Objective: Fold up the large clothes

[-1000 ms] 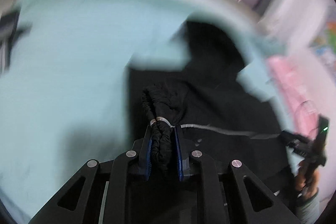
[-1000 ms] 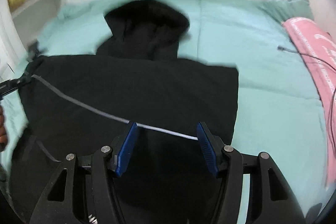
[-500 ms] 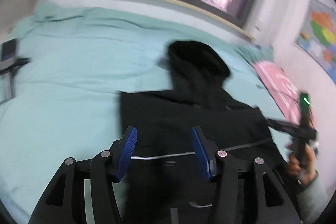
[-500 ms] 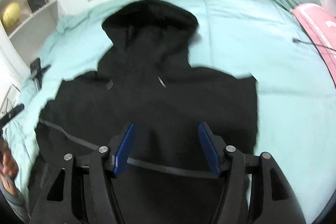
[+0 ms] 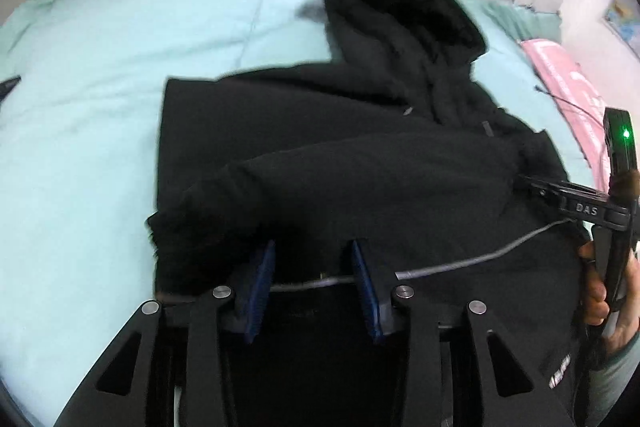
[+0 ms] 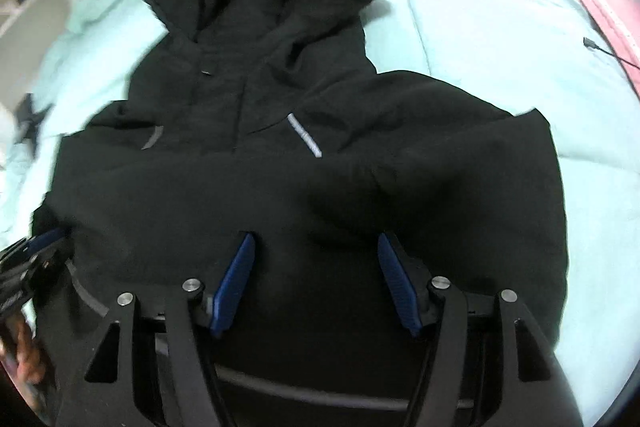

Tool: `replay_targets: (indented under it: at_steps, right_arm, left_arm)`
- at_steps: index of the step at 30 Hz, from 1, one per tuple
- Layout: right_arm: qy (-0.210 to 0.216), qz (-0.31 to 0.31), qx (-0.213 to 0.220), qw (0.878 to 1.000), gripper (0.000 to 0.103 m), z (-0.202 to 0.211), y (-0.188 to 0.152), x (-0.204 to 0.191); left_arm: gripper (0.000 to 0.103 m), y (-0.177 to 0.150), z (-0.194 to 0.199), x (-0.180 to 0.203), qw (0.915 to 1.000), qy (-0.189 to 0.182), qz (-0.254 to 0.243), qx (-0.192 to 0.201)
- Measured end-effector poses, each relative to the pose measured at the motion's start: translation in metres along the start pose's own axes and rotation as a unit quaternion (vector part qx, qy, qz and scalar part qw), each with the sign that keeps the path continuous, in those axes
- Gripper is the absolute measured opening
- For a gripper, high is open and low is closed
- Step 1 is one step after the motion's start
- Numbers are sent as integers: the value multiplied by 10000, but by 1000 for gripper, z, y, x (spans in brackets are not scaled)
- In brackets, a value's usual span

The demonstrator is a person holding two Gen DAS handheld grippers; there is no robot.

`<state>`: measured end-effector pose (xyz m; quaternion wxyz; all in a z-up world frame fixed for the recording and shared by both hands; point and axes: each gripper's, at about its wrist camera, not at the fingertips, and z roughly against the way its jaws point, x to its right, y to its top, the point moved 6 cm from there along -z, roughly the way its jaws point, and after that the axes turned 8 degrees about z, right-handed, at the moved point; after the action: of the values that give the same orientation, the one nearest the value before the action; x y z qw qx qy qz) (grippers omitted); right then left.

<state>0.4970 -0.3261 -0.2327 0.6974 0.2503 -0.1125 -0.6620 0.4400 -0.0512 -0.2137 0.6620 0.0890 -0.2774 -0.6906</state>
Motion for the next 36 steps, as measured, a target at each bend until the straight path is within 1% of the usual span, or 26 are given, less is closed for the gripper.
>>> replay_targets:
  at_steps: [1,3,4,5,7,8,10,11,12,13,15,16,17,20,25,26,29,32,34,36]
  right_arm:
    - [73,16,74,9999,66,10,-4,0]
    - [273,224,311,9989,66,43,-22,-8]
    - [245,373,392,9982,66,58,-32,-10]
    - [120,545,406,9976,66,72,-47,-13]
    - [109,643,382,9971,66,81,-68,-12]
    - [130,623,367,9973,66,85,-81,-9]
    - [-43,588,262,9979,65,74,-98,-1]
    - [-166,566,187,9981,65,65,-105,7]
    - [-168,592,197,9979,65,57,-114,9]
    - [-84,646,348,9973,65,51,-121,11]
    - [129,497,772,9957,65,49,-132,19]
    - [202,412,945,9945,65,52,-135,22]
    - [221,383,1022,9938,65,55,-137,23]
    - [128,433,1076,9932,65,56,-140,23]
    - [109,422,1175,9921,66,60,-145,24]
    - [84,427,1201,9918,66,59,-145,25]
    - [-30,483,1226,9913,67,54,-139,18]
    - [-56,435,1057,9934,67,51,-135,17]
    - [-71,360,835,9958,68,49,-131,16]
    - [-106,254,346,9990,68,51,-125,15]
  left_arm:
    - [41,-4,15,2,9998,-118,-54,133]
    - [41,-12,41,6,9985,-365,-162,373]
    - [41,-16,53,7,9975,-473,-186,484]
    - [41,-20,60,9,9969,-538,-180,539]
    - [41,-30,64,7,9967,-607,-152,525]
    - [41,-36,58,3,9976,-501,-137,459]
    - [41,-45,43,-13,9993,-308,28,223]
    - [41,-47,25,-17,9991,-370,190,73]
    - [41,-51,7,-23,9982,-494,351,-17]
    - [41,-51,0,-26,9975,-560,425,29]
    - [40,-52,-2,-26,9971,-568,419,268]
    - [41,-53,-2,-25,9974,-513,358,364]
    - [41,-55,-2,-23,9975,-467,297,446]
    - [41,-57,1,-23,9970,-493,295,512]
    - [41,-64,11,-25,9961,-511,273,671]
    - [41,-66,16,-26,9959,-499,258,704]
    - [41,-64,12,-24,9959,-476,252,722]
    - [41,-60,9,-23,9974,-413,199,558]
    - [41,-55,10,-21,9988,-378,184,260]
    - [41,-44,20,-20,9987,-399,296,-81]
